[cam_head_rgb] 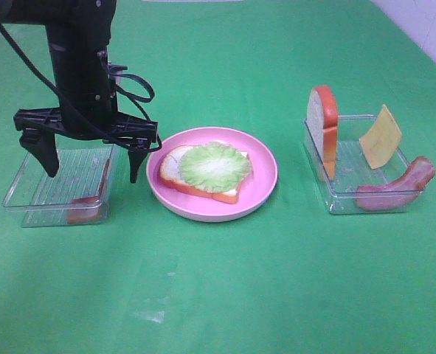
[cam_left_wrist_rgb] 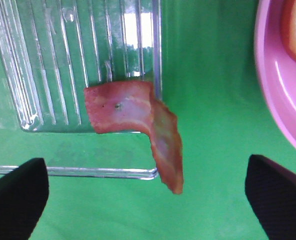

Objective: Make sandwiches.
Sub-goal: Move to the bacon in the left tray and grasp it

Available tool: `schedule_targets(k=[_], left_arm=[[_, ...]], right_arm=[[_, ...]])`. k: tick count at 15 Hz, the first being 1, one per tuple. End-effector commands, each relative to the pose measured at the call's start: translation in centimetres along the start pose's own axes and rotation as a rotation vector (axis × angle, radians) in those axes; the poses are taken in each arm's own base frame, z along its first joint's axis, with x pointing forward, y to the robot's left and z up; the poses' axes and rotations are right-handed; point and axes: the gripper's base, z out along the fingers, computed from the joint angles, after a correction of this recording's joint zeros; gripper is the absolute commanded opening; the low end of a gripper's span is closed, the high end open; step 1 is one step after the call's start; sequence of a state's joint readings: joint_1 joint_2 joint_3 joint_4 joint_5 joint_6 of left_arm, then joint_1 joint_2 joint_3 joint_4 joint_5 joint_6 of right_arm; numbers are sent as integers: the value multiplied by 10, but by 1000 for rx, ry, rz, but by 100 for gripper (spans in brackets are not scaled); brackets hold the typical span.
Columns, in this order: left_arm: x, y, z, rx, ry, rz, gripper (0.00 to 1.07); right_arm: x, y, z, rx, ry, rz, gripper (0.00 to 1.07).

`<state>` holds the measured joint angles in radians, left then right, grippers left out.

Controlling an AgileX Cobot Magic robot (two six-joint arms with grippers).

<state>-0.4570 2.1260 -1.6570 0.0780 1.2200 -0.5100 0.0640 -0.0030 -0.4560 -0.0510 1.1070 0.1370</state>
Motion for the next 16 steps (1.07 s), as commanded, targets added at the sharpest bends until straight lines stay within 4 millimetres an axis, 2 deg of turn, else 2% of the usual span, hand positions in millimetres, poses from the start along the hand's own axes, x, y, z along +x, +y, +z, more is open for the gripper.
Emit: schedule_targets(k=[1, 7, 12, 16], left_arm=[[1, 1, 3, -21, -3, -29, 101], [-7, -1, 4, -3, -78, -86, 101], [-3, -2, 22, -39, 13, -90, 101], [-6, -4, 23, -20, -12, -95, 99]], right_arm=[[2, 0, -1, 2, -19, -2, 96], [2, 0, -1, 2, -19, -2, 96], [2, 0, -1, 2, -19, -2, 96], [2, 0, -1, 2, -19, -2, 96]])
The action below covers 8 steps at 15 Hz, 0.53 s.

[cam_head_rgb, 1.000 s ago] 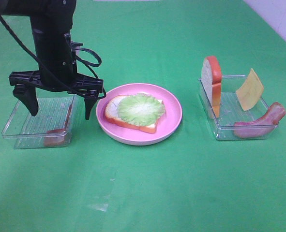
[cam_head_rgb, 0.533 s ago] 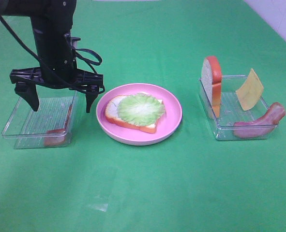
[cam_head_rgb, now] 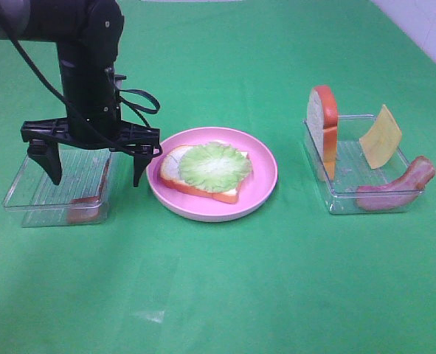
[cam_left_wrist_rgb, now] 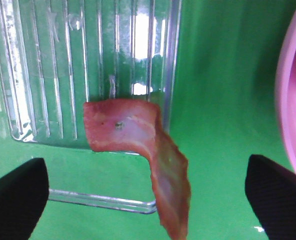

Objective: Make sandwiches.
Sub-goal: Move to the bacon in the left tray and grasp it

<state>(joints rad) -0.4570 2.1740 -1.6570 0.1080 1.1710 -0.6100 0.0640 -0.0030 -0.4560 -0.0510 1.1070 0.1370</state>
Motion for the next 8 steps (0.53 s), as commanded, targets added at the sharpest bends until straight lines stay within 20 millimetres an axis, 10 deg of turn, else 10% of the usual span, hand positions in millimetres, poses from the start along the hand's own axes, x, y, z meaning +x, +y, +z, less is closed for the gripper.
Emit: schedule_targets(k=[1, 8], left_arm=[[1, -1, 3, 1, 4, -13, 97], [2, -2, 3, 11, 10, -22, 55]], right_arm=[[2, 0, -1, 2, -19, -2, 96], [2, 0, -1, 2, -19, -2, 96]])
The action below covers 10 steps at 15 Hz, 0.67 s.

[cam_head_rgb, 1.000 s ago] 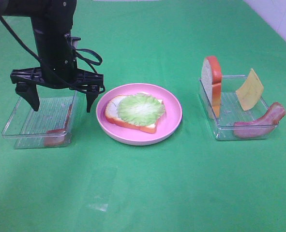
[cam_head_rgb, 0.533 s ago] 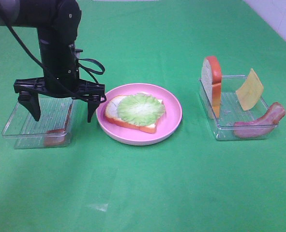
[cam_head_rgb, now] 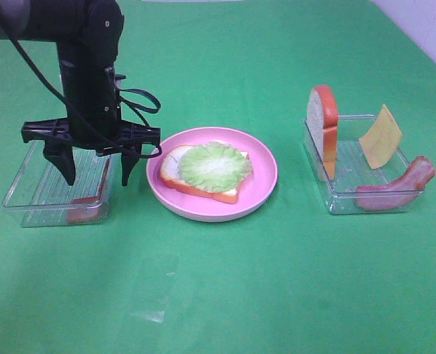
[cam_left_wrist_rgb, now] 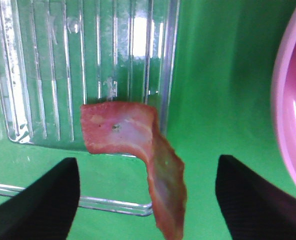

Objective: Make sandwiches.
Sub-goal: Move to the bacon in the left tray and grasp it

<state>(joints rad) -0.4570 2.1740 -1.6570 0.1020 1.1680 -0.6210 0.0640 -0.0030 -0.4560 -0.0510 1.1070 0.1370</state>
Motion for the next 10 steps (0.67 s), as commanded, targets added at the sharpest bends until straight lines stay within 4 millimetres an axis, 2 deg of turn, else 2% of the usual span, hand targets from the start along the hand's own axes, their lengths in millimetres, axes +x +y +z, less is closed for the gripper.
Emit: schedule_targets(k=[1, 4, 7, 10], left_arm=[[2, -2, 3, 7, 6, -25, 50], [1, -2, 3, 11, 1, -57, 26], [1, -3, 3, 15, -3, -57, 8], [1, -3, 3, 16, -2, -47, 5]], right_arm=[[2, 0, -1, 2, -19, -2, 96], [2, 0, -1, 2, -19, -2, 96], [2, 0, -1, 2, -19, -2, 96], [2, 0, -1, 2, -19, -2, 96]])
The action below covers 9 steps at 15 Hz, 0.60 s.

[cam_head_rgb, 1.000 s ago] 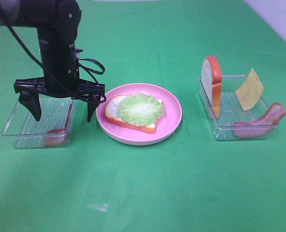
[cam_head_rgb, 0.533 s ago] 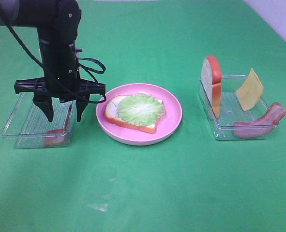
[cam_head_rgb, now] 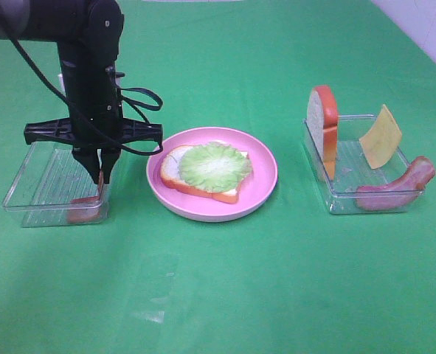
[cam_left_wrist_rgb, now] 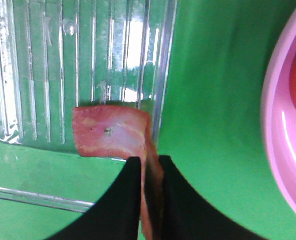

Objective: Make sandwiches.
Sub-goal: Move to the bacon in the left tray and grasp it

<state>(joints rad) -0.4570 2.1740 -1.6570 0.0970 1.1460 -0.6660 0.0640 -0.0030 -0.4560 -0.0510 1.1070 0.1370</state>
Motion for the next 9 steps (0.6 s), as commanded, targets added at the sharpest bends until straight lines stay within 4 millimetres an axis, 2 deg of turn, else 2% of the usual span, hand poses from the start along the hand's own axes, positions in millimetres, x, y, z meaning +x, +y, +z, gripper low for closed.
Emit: schedule_targets(k=[1, 9], left_arm=[[2, -1, 3, -1, 12, 10, 2], [4, -1, -5, 14, 28, 98, 0]], right_arm=[[2, 0, -1, 2, -19, -2, 96], [2, 0, -1, 2, -19, -2, 96]])
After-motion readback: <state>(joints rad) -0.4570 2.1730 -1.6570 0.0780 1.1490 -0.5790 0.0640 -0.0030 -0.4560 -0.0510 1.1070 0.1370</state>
